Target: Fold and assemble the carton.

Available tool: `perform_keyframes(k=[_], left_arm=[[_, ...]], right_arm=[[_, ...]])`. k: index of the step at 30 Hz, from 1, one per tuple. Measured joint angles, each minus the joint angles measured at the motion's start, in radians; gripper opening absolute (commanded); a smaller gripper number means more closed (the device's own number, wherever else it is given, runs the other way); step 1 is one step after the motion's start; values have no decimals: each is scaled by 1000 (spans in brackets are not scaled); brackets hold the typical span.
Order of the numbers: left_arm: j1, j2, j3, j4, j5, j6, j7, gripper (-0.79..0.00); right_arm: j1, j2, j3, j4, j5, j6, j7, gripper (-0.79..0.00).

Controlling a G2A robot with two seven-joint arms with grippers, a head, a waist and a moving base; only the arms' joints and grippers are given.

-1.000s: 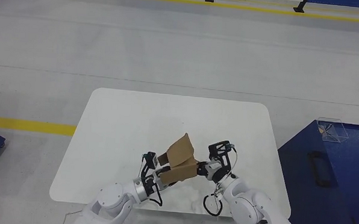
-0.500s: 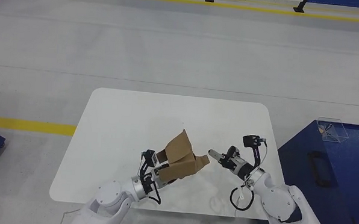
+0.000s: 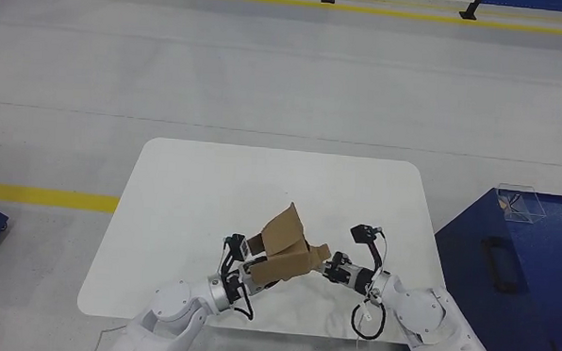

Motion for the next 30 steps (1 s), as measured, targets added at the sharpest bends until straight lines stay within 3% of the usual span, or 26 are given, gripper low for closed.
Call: perform_keyframes(k=[9, 30], left_arm=[[-1, -2, 5, 7, 1, -3, -4, -785], [-19, -11, 36, 20, 26, 4, 13, -785]], right_arm=[[-23, 10, 64, -40, 104, -57, 34, 0], [-13, 18, 91, -72, 117, -54, 28, 0]])
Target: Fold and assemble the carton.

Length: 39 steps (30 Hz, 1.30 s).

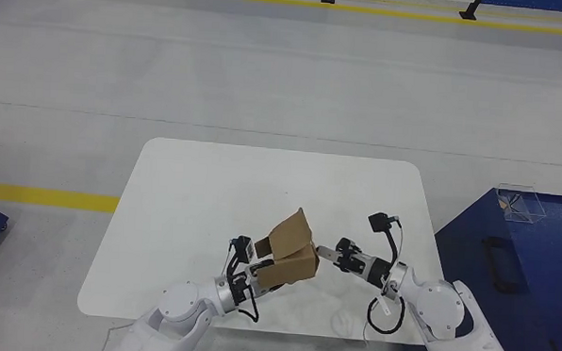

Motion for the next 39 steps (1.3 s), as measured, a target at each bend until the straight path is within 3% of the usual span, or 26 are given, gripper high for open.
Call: perform_keyframes(k=[24, 33, 39], left_arm=[[-16, -6, 5, 9, -5, 9, 0, -785], [-14, -6, -4, 13, -12, 4, -9, -785], [-14, -7, -5, 16, -16, 5, -13, -785]], right_arm=[[38, 0, -44, -5, -51, 51, -2, 0], [10, 7, 17, 14, -12, 57, -12, 0], [15, 6, -10, 29, -14, 65, 8, 0]])
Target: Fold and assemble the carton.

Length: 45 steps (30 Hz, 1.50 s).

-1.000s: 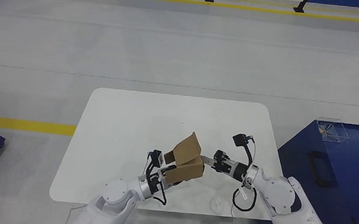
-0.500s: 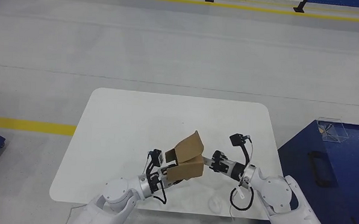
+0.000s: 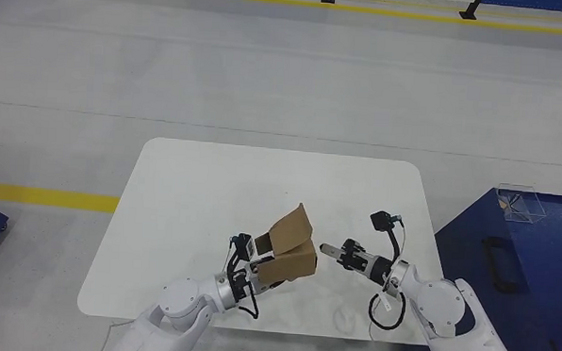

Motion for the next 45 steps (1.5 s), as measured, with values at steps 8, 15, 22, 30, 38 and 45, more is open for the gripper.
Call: perform_keyframes(k=[8, 15, 22, 30, 38, 45], left_arm=[[1, -1, 4, -2, 6, 0, 1, -785], [10, 0, -1, -5, 6, -4, -3, -785], [15, 2, -11, -4, -6, 3, -21, -785], [6, -1, -9, 8, -17, -2, -16, -785], [-3, -4, 1, 20, -10, -2, -8, -785], [-3, -4, 1, 20, -10, -2, -8, -785]], right_arm=[[34, -9, -62, 10, -2, 9, -8, 0], [40, -9, -67, 22, 8, -2, -11, 0], [-8, 2, 35, 9, 65, -34, -64, 0], [-132, 9, 230, -20, 185, -30, -249, 0], [-216, 5, 275, -54, 229, -69, -319, 0], [-215, 5, 275, -53, 229, -69, -320, 0]])
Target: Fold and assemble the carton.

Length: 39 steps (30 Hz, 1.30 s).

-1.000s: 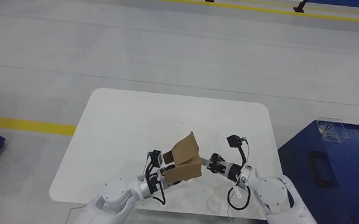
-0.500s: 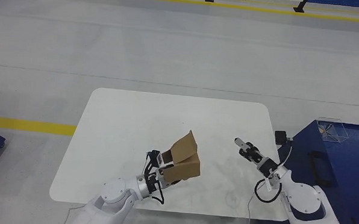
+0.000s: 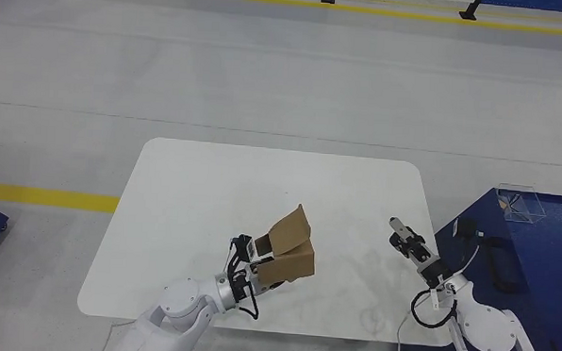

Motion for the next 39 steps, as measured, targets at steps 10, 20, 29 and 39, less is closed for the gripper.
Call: perform_keyframes(k=[10, 20, 29, 39], left_arm=[[60, 11, -16, -222, 64, 238, 161, -785], [193, -72, -40, -554, -615, 601, 1162, -785], [-3, -166, 57, -431, -1009, 169, 2011, -785], [-215, -242, 157, -135, -1202, -65, 2254, -785]], right_arm=[[0, 0, 0, 0, 0, 0, 0, 0], [0, 0, 0, 0, 0, 0, 0, 0], [0, 0, 0, 0, 0, 0, 0, 0], [0, 0, 0, 0, 0, 0, 0, 0]])
